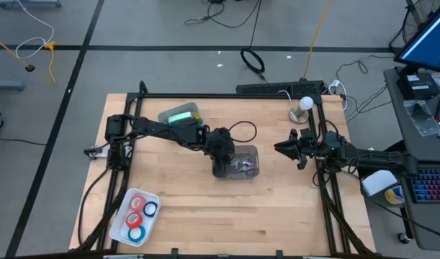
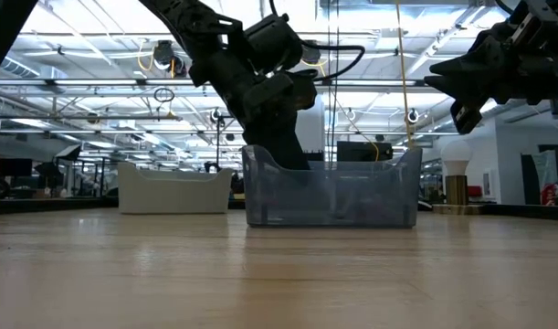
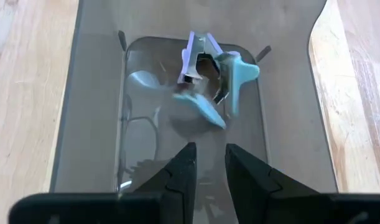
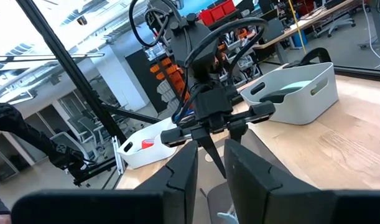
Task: Pick and place Stapler, Stapler remover, tape
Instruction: Return to Home Position
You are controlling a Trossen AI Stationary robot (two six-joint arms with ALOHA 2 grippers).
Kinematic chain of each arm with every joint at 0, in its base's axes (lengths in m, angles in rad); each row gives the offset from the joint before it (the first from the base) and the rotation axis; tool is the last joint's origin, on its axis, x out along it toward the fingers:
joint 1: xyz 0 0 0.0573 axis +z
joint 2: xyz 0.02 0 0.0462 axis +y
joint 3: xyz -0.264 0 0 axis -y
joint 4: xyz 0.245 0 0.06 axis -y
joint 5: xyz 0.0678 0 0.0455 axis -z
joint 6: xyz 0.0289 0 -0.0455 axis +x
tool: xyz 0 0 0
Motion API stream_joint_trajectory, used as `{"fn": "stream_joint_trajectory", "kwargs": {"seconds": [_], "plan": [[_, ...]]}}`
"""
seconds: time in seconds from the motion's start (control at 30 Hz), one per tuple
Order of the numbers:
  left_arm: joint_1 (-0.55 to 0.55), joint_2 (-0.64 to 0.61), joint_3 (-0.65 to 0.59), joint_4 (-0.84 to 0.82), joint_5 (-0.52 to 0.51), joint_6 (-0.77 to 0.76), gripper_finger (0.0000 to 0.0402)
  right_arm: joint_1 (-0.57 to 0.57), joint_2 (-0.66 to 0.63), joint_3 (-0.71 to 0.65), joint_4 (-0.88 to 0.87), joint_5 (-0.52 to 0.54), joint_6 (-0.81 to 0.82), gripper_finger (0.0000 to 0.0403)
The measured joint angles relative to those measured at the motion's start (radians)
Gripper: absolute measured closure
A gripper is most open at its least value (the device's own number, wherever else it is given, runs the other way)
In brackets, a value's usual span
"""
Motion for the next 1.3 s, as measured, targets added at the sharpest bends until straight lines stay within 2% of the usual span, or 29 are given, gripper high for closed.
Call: {"fn": "stream_joint_trajectory", "kwargs": {"seconds": [0.13,0.27,0.43,0.67,0.93,1.0,1.2,1.3], "plan": [[0.005,-0.026,-0.002,-0.018,0.006,-0.019,0.0316,0.000,0.000,0.000,0.000,0.000,0.000,0.0332],[0.023,-0.114,-0.002,-0.055,0.030,-0.086,0.0316,0.000,0.000,0.000,0.004,0.000,0.001,0.0332],[0.045,-0.281,-0.002,-0.228,0.025,-0.165,0.0316,0.000,0.000,0.000,0.004,-0.001,-0.004,0.0332],[0.065,-0.525,-0.001,-0.468,0.014,-0.171,0.0316,0.000,0.000,0.000,0.004,0.000,-0.026,0.0332],[0.060,-0.759,-0.001,-0.528,0.013,-0.206,0.0316,0.000,0.000,0.000,0.004,0.000,-0.024,0.0332],[0.050,-0.802,0.000,-0.543,0.013,-0.189,0.0316,0.000,0.000,0.000,0.004,0.001,-0.026,0.0332],[0.011,-0.912,0.000,-0.610,0.014,0.010,0.0316,0.000,0.000,0.000,0.004,0.000,-0.053,0.0332],[0.003,-0.968,-0.015,-0.598,0.013,0.035,0.0316,0.000,0.000,0.000,0.006,0.000,-0.058,0.0332]]}}
